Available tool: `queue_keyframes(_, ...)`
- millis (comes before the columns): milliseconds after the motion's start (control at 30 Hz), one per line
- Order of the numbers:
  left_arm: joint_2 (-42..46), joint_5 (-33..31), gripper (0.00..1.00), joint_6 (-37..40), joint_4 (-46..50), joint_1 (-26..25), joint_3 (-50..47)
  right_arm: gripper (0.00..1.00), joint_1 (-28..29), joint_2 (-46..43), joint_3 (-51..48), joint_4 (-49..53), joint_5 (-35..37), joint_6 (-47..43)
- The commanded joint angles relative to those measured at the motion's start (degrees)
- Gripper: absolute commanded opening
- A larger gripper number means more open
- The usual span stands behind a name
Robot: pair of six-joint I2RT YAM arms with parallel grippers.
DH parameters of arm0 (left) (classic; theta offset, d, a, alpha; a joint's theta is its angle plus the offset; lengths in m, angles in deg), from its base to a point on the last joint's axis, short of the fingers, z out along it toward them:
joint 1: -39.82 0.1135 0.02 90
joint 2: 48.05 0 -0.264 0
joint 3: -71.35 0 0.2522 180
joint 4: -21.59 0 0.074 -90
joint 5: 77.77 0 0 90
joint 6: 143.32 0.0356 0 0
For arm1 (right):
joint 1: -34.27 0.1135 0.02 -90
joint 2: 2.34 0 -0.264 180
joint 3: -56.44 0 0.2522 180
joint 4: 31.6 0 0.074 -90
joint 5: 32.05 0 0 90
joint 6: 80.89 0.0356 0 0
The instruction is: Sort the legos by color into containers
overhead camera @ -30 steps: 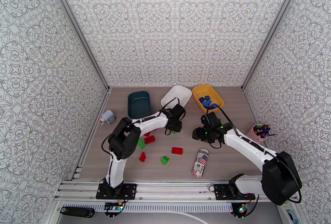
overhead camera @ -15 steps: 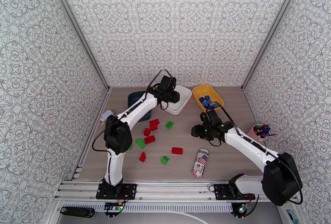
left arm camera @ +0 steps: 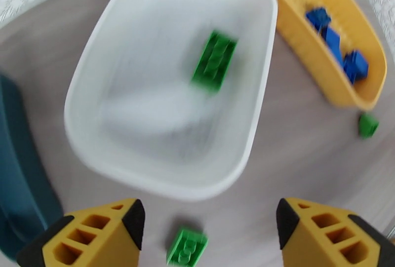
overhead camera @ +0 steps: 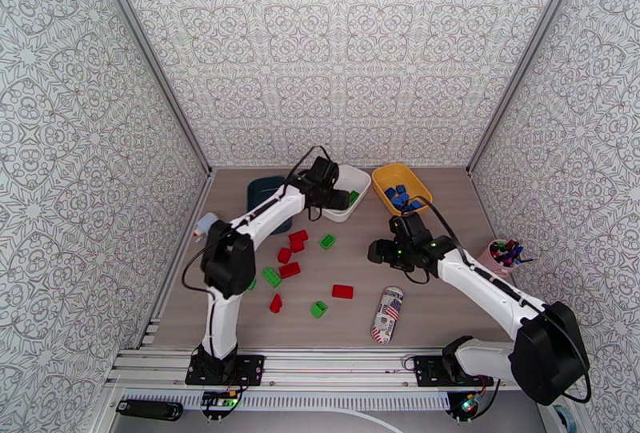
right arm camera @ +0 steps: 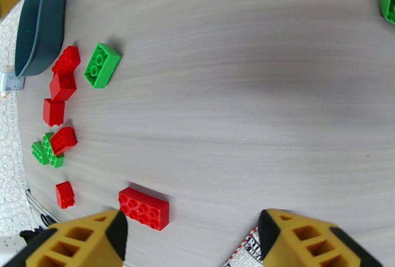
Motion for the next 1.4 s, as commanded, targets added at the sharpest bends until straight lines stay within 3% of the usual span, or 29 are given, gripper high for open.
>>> queue_keyframes(0, 7.2, -2.2, 0.79, 2.2, -4.5, -0.4, -6.0, 0.76, 0.0, 2.3, 3.0, 3.3, 3.4, 0.1)
queue_keyframes(167, 12.3, -1.7, 0.81, 4.1, -4.6, 0.0, -13.9, 0.84, -0.1, 4.0, 5.3, 4.7, 3.2, -0.3)
queue_keyframes(400, 14.6, 0.3, 0.81, 6.3, -5.2, 0.0, -20.5, 0.88, -0.1, 3.9, 1.2, -0.8, 0.9, 3.6)
queue_keyframes(700, 10.2, 1.7, 0.81, 8.7, -5.7, -0.9, -21.4, 0.82, 0.0, 6.6, -4.8, -12.9, -13.6, 2.7)
queue_keyframes(1000, 6.9, 1.2, 0.82, 9.4, -7.2, -1.1, -23.2, 0.80, 1.2, 5.5, -6.5, -12.7, -9.4, 2.9)
queue_keyframes(1367, 3.4, 0.9, 0.83, 11.8, -6.8, -1.8, -22.3, 0.76, 3.3, 7.8, -6.7, -13.9, -9.0, 3.9)
